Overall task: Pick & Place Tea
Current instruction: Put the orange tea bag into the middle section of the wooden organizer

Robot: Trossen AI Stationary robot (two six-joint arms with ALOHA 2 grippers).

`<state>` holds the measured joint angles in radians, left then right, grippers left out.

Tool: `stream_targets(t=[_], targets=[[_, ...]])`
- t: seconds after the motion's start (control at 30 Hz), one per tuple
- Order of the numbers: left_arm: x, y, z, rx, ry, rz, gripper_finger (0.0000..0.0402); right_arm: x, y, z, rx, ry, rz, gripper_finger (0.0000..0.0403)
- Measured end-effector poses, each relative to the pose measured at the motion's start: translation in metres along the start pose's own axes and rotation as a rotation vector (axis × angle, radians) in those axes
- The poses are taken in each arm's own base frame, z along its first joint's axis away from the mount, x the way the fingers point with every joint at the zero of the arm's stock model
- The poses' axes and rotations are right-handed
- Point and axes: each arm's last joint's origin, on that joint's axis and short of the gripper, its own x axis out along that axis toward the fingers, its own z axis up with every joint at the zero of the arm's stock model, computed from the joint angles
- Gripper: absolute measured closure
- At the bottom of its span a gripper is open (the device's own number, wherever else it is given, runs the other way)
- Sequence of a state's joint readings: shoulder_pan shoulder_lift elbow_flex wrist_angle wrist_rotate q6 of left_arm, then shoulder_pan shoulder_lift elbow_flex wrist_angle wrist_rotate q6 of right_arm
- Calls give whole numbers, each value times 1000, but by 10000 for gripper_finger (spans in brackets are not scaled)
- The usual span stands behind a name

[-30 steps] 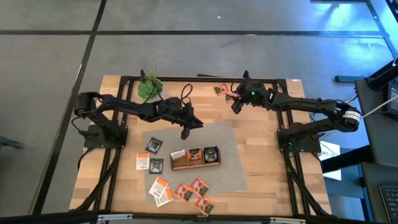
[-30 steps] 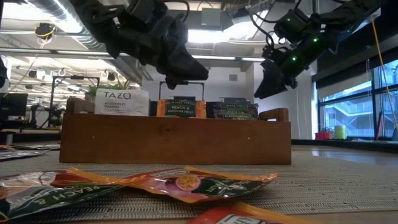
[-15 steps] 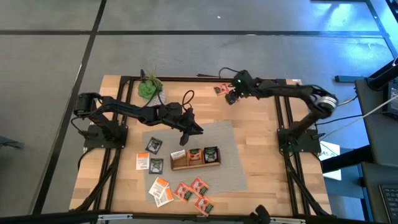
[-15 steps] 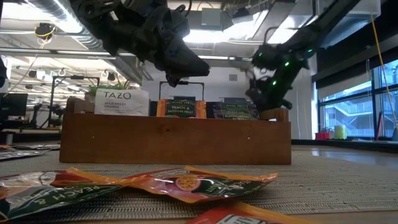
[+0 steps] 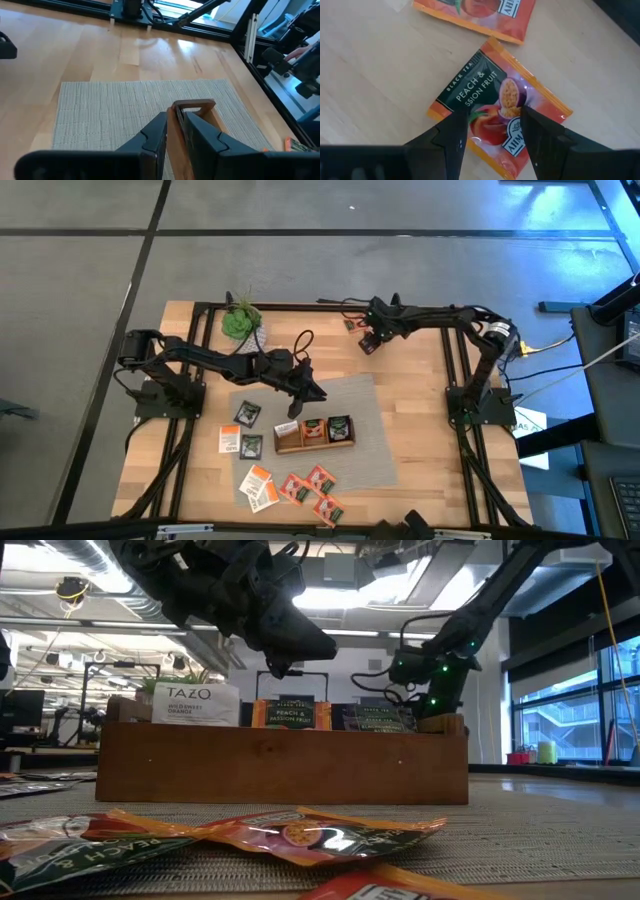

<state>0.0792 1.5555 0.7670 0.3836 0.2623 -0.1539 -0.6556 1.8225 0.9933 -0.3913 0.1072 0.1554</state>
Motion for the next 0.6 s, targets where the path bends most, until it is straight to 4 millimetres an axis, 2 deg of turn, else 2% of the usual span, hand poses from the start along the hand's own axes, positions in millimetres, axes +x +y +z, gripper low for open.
stream_targets(t=[0.27, 0.43, 0.6], targets=[[0, 0, 0, 0, 0, 0, 334, -4, 10, -22, 8, 176, -38, 219], [0, 0, 0, -16, 0, 0, 336, -6, 31, -43, -17, 223, -98, 219], [0, 0, 0, -16, -1, 0, 334, -14, 61, -63, -56, 219, -177, 219]])
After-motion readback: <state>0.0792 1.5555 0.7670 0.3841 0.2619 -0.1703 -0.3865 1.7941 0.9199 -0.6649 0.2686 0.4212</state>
